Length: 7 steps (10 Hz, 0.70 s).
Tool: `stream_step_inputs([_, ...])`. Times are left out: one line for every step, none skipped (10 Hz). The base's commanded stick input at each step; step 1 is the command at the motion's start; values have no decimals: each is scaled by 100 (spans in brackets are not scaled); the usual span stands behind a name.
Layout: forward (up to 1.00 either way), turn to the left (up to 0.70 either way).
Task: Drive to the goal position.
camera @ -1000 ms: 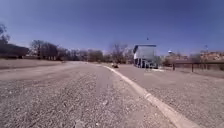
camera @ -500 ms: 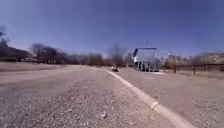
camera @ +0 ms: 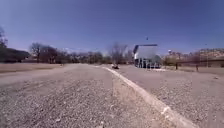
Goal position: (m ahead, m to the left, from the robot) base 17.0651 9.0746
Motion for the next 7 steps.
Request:
stream_step_inputs([70, 0])
stream_step_inputs([70, 0])
stream_step_inputs([70, 0])
stream_step_inputs([70, 0])
stream_step_inputs([70, 0])
stream_step_inputs([70, 0])
stream_step_inputs([70, 0])
